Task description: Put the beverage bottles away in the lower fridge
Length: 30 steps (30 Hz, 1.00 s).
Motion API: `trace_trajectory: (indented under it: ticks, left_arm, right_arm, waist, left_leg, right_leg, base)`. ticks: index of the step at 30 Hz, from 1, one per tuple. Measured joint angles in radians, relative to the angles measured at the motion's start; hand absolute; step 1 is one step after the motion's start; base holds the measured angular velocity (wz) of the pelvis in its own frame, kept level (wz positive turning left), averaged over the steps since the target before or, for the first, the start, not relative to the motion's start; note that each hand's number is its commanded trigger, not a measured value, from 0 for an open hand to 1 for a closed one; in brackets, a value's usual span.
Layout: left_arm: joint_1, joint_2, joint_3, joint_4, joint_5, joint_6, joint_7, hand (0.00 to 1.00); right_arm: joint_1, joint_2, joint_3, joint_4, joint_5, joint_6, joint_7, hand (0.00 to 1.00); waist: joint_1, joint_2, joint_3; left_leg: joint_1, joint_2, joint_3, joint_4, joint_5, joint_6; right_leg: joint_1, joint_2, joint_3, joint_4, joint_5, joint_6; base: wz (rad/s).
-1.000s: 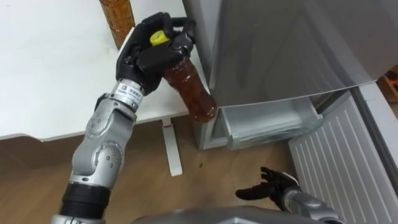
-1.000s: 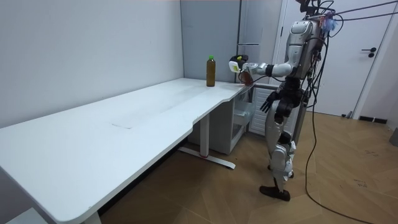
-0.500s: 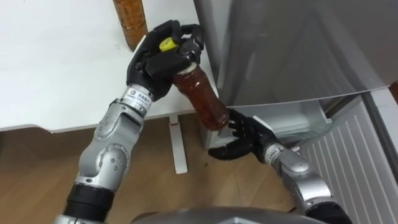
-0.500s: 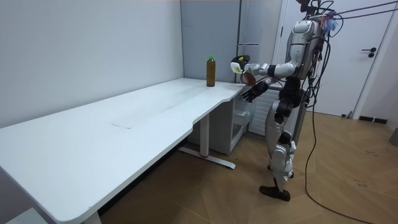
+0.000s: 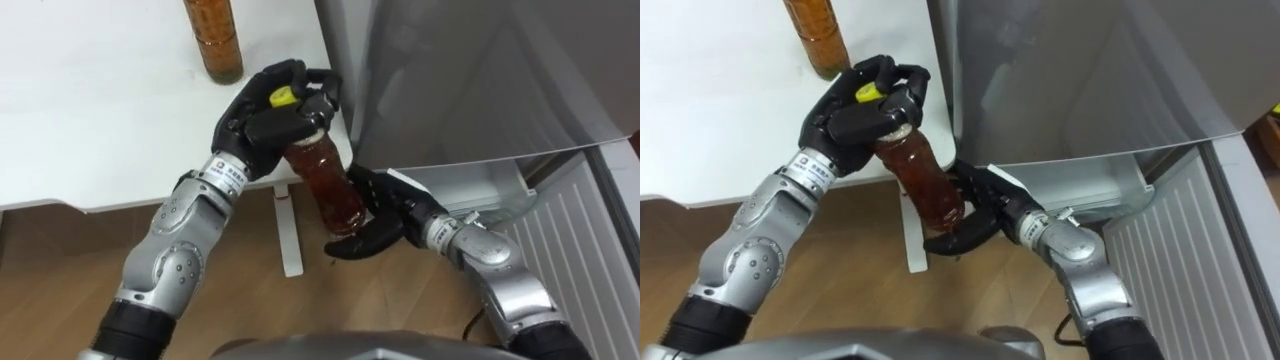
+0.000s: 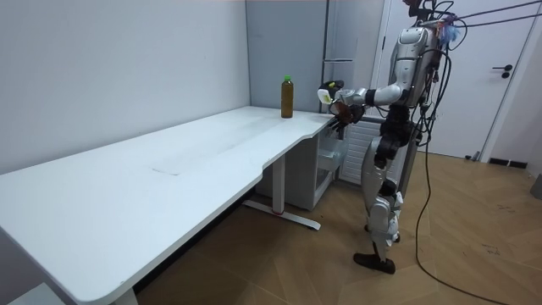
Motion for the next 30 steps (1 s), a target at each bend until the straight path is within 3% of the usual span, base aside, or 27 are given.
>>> trace_trajectory:
  ticks: [4,11,18,24,30]
  left_arm:
    - [0.0,0.007,-0.005,0.055,0.003,0.0,-0.011,1.0]
    - [0.001,0.031,-0.008,0.059,0.07,0.0,-0.022,1.0]
    - [0.001,0.031,-0.01,0.057,0.098,-0.003,-0.039,1.0]
    - [0.001,0.031,-0.013,0.057,0.1,-0.004,-0.042,1.0]
    - [0.001,0.04,-0.014,0.057,0.139,-0.008,-0.044,1.0]
  right_arm:
    - [0.005,-0.034,0.0,-0.038,0.0,0.013,0.045,0.0]
    - [0.005,-0.044,-0.027,-0.047,0.0,0.016,0.128,0.0]
    - [0.005,-0.064,-0.027,-0.07,0.001,0.016,0.213,0.0]
    - [0.004,-0.062,-0.027,-0.11,0.038,-0.012,0.266,0.0]
    - [0.006,-0.061,-0.026,-0.11,0.094,-0.012,0.302,0.0]
  waist:
    - [0.004,-0.002,-0.0006]
    - [0.006,-0.013,-0.004]
    - [0.014,-0.025,-0.011]
    - [0.024,-0.03,-0.0089]
    - [0.028,-0.039,-0.0017]
  left_leg:
    - [-0.004,0.0,0.0,0.0,0.0,0.0]
    - [-0.012,0.0,0.002,0.001,0.0,0.0]
    - [-0.011,0.001,0.002,0.005,0.0,0.0]
    - [-0.008,0.001,-0.002,0.008,0.0,0.0]
    - [-0.014,0.001,-0.005,0.009,-0.001,0.001]
  right_leg:
    - [-0.011,0.0,0.0,0.012,0.0,0.0]
    - [-0.028,0.0,0.003,0.025,0.0,0.0]
    - [-0.036,0.0,0.003,0.029,0.0,0.0]
    - [-0.027,-0.001,-0.005,0.026,0.0,0.0]
    - [-0.027,-0.004,-0.021,0.025,0.0,0.0]
  base:
    - [-0.04]
    - [-0.02]
    - [0.0]
    - [0.03]
    - [0.02]
